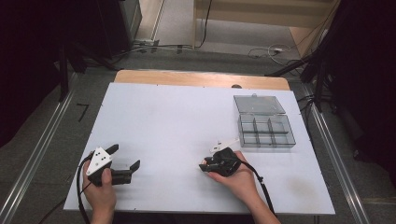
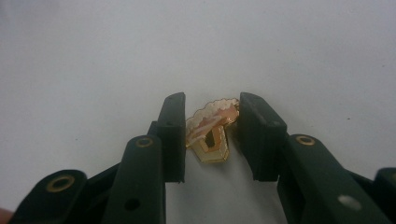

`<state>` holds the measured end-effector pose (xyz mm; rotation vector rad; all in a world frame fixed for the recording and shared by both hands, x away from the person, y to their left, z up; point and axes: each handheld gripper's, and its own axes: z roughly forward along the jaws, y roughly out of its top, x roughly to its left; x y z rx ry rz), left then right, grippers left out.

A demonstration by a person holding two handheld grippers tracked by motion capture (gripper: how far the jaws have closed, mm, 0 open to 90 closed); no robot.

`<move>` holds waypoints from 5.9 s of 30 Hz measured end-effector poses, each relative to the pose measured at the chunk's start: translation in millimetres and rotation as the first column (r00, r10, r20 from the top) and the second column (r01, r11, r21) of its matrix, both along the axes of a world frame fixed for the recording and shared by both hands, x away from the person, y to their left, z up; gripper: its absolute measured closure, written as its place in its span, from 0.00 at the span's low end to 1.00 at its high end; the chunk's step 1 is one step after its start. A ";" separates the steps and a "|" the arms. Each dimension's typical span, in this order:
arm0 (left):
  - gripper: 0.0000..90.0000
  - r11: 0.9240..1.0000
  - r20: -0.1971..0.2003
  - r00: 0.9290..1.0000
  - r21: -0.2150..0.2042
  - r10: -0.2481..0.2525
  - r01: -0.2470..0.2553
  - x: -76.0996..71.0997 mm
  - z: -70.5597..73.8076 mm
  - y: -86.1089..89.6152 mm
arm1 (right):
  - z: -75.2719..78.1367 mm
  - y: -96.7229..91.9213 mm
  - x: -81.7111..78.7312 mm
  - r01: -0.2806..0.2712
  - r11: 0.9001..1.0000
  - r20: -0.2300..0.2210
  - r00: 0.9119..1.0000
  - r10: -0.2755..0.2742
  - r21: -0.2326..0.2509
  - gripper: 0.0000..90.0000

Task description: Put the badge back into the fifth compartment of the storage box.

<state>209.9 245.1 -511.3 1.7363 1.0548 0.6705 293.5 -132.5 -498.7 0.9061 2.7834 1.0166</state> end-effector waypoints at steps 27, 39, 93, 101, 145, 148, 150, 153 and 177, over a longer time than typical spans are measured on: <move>0.02 1.000 0.004 1.000 -0.016 0.003 -0.003 -0.3 0.0 1.4 | -4.3 -15.3 -3.8 -0.149 0.984 -0.034 0.988 0.153 0.092 0.89; 0.02 1.000 0.006 1.000 -0.018 0.002 -0.002 -0.5 0.1 1.9 | -1.7 -14.4 -6.4 -0.152 0.986 0.016 0.988 0.151 0.069 0.89; 0.02 1.000 0.006 1.000 -0.019 0.000 0.000 -0.6 0.1 1.7 | 34.8 -47.0 4.0 -0.061 0.988 0.106 0.993 0.047 0.140 0.89; 0.02 1.000 0.005 1.000 -0.018 0.000 0.000 -0.6 0.1 1.8 | 37.9 -52.8 6.3 -0.045 0.988 0.109 0.994 0.029 0.149 0.89; 0.02 1.000 0.005 1.000 -0.019 0.001 -0.001 -0.8 0.0 1.7 | 51.9 -84.4 15.9 0.047 0.981 0.143 0.987 -0.075 0.187 0.89; 0.02 1.000 0.005 1.000 -0.018 0.001 -0.001 -0.8 0.0 1.7 | 52.6 -86.3 16.4 0.050 0.981 0.145 0.986 -0.078 0.188 0.89; 0.02 1.000 0.004 1.000 -0.018 0.001 -0.001 -0.7 0.0 1.6 | 53.1 -87.4 16.7 0.054 0.980 0.147 0.986 -0.083 0.192 0.89; 0.02 1.000 0.004 1.000 -0.018 0.001 -0.001 -0.7 0.0 1.6 | 53.5 -89.2 17.2 0.062 0.979 0.146 0.985 -0.091 0.193 0.89; 0.02 1.000 0.004 1.000 -0.017 0.001 -0.001 -0.9 0.1 1.5 | 54.7 -102.2 21.0 0.112 0.973 0.156 0.977 -0.145 0.203 0.89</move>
